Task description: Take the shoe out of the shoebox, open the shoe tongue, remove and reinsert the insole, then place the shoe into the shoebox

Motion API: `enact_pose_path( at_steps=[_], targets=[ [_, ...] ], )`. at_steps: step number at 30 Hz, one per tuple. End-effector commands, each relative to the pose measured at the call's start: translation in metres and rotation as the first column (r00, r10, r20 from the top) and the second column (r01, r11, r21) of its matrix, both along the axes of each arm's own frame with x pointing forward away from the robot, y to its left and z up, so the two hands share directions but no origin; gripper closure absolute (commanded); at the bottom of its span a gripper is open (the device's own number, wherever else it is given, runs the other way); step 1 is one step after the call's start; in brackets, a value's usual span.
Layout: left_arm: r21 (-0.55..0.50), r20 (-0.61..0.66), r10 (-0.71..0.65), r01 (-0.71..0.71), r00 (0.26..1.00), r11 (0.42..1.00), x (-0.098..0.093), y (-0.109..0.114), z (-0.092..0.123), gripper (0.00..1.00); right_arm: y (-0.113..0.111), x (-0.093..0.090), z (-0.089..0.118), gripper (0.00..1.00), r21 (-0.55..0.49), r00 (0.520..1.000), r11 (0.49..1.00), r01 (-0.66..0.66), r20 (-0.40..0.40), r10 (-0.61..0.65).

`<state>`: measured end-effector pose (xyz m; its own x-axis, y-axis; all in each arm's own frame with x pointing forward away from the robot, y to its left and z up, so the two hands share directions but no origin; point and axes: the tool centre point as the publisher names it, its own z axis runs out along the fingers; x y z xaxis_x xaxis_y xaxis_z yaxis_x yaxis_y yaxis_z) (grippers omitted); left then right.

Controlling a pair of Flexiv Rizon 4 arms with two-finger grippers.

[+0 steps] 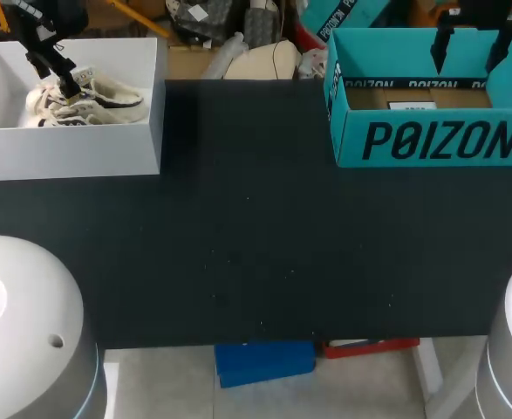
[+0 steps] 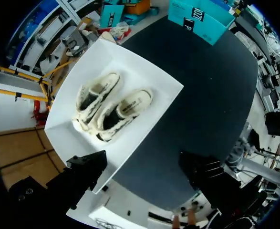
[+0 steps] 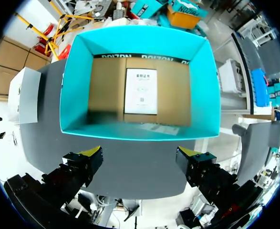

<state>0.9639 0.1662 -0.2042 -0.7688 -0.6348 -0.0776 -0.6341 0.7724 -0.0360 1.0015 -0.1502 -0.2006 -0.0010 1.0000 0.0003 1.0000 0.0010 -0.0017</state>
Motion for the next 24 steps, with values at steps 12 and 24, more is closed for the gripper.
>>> enact_pose_path(
  at_steps=[12, 24],
  targets=[
    [0.108, 0.039, -0.779, 0.772, 0.626, 0.626, 0.026, 0.008, -0.01, 0.62, 0.0, 0.0, 0.0, 0.0, 0.0, 1.0, 1.0, 0.0, 0.0, 0.0],
    [0.162, 0.021, -0.817, 0.805, 0.576, 0.571, 0.064, 0.017, -0.06, 0.58, 0.0, 0.0, 0.0, 0.0, 0.0, 1.0, 1.0, 0.0, 0.0, 0.0]
  ],
)
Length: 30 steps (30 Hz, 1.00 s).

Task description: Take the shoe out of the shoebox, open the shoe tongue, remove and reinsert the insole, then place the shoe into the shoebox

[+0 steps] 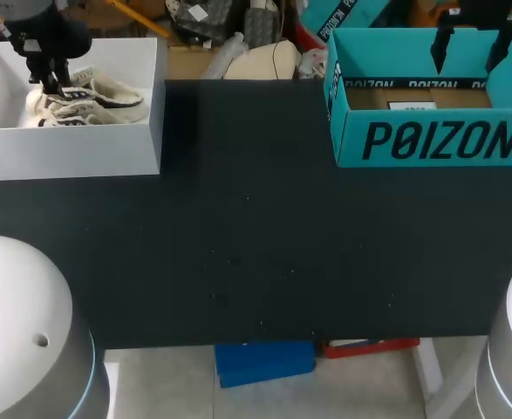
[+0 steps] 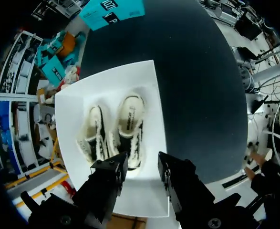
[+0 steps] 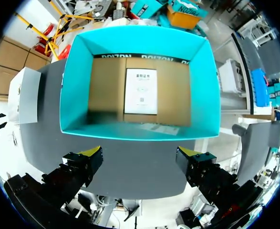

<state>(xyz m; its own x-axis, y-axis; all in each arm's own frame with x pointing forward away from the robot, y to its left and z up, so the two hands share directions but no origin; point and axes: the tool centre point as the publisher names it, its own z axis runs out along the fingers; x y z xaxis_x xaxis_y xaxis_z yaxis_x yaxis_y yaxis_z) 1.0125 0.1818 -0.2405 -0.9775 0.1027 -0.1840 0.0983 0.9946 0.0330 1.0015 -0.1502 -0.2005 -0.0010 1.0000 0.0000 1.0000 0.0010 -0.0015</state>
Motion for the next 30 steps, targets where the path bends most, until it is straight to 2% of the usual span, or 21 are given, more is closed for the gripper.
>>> enact_pose_path(
  at_steps=[1, 10, 21, 27, 30],
  targets=[
    [0.039, 0.015, -0.16, 0.16, 0.987, 0.986, 0.019, 0.003, -0.027, 0.58, 0.0, 0.0, 0.0, 0.0, 0.0, 1.0, 1.0, 0.001, 0.0, -0.001],
    [0.031, -0.007, -0.082, 0.082, 0.997, 0.996, 0.059, 0.014, -0.059, 0.57, 0.0, 0.0, 0.0, 0.0, 0.0, 1.0, 1.0, 0.001, 0.0, -0.001],
    [-0.008, -0.034, -0.02, 0.02, 0.999, 1.0, 0.095, 0.004, -0.091, 0.59, 0.0, 0.0, 0.0, 0.0, 0.0, 1.0, 1.0, 0.001, 0.0, -0.001],
    [-0.016, -0.051, -0.001, 0.0, 0.999, 1.0, 0.109, 0.004, -0.107, 0.64, 0.0, 0.0, 0.0, 0.0, 0.0, 1.0, 1.0, 0.001, 0.0, -0.001],
    [-0.013, -0.064, 0.001, -0.002, 0.998, 1.0, 0.112, 0.003, -0.115, 0.72, 0.0, 0.0, 0.0, 0.0, 0.0, 1.0, 1.0, 0.001, 0.0, -0.001]
  ],
)
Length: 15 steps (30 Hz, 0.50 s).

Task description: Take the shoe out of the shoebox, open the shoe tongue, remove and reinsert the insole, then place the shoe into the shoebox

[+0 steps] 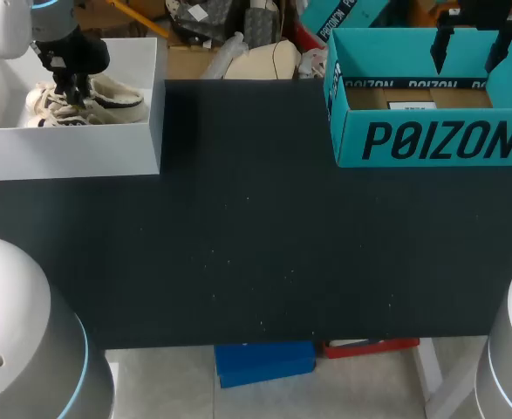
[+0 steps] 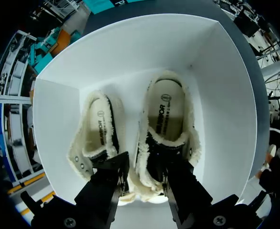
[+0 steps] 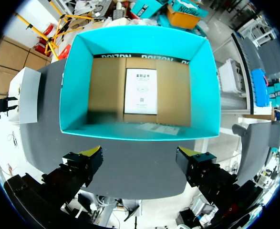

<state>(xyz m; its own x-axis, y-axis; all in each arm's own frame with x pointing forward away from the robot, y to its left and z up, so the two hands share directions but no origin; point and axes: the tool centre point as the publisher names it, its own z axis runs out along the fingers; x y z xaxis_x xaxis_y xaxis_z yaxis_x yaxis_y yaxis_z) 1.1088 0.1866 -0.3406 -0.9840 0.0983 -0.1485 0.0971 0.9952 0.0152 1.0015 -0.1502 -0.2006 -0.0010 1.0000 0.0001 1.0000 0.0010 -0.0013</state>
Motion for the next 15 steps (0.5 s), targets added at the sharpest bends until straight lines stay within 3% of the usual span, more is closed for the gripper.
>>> enact_pose_path(
  at_steps=[1, 15],
  targets=[
    [0.004, -0.028, 0.0, 0.0, 1.0, 1.0, 0.016, -0.003, -0.017, 0.73, 0.0, 0.0, 0.0, 0.0, 0.0, 1.0, 1.0, 0.001, 0.0, -0.001],
    [0.019, -0.091, -0.006, 0.007, 0.996, 1.0, 0.013, -0.011, -0.058, 0.72, 0.0, 0.0, 0.0, 0.0, 0.0, 1.0, 1.0, 0.001, 0.0, -0.001]
  ],
)
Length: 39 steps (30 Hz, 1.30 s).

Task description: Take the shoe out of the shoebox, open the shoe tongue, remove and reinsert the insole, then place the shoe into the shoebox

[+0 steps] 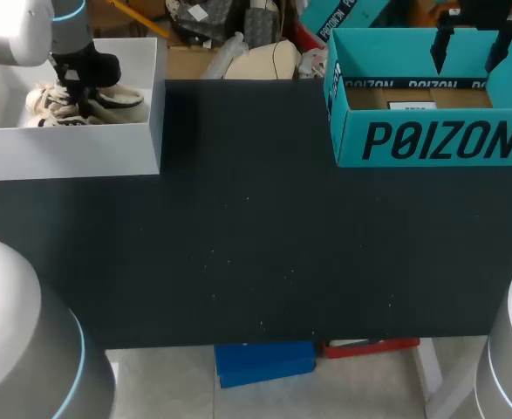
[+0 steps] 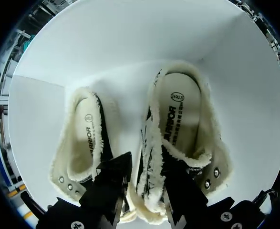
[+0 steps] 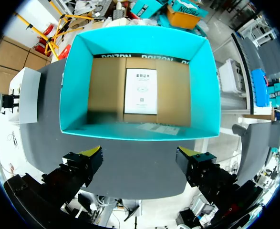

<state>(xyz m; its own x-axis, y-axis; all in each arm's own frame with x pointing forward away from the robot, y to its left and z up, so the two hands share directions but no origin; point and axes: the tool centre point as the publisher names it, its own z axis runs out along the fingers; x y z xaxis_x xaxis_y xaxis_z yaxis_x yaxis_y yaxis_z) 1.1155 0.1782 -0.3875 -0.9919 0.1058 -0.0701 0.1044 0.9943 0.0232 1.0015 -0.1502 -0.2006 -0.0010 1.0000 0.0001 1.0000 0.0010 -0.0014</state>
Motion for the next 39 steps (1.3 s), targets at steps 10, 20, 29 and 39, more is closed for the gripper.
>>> enact_pose_path(
  at_steps=[10, 20, 29, 39],
  targets=[
    [0.012, -0.024, -0.015, 0.015, 1.0, 1.0, 0.001, -0.01, -0.015, 1.0, 0.0, 0.0, 0.0, 0.0, 0.0, 1.0, 1.0, 0.001, 0.0, -0.001],
    [-0.034, -0.003, -0.029, 0.029, 1.0, 0.999, -0.009, -0.014, 0.056, 1.0, 0.0, 0.0, 0.0, 0.0, 0.0, 1.0, 1.0, 0.001, 0.0, -0.001],
    [-0.059, 0.12, 0.033, -0.026, 0.992, 0.998, -0.02, -0.029, 0.186, 1.0, 0.0, 0.0, 0.0, 0.0, 0.0, 1.0, 1.0, 0.001, 0.0, -0.001],
    [-0.168, 0.19, 0.003, 0.029, 0.982, 0.985, -0.083, -0.103, 0.279, 1.0, 0.0, 0.0, 0.0, 0.0, 0.0, 1.0, 1.0, 0.001, 0.0, -0.001]
  ],
)
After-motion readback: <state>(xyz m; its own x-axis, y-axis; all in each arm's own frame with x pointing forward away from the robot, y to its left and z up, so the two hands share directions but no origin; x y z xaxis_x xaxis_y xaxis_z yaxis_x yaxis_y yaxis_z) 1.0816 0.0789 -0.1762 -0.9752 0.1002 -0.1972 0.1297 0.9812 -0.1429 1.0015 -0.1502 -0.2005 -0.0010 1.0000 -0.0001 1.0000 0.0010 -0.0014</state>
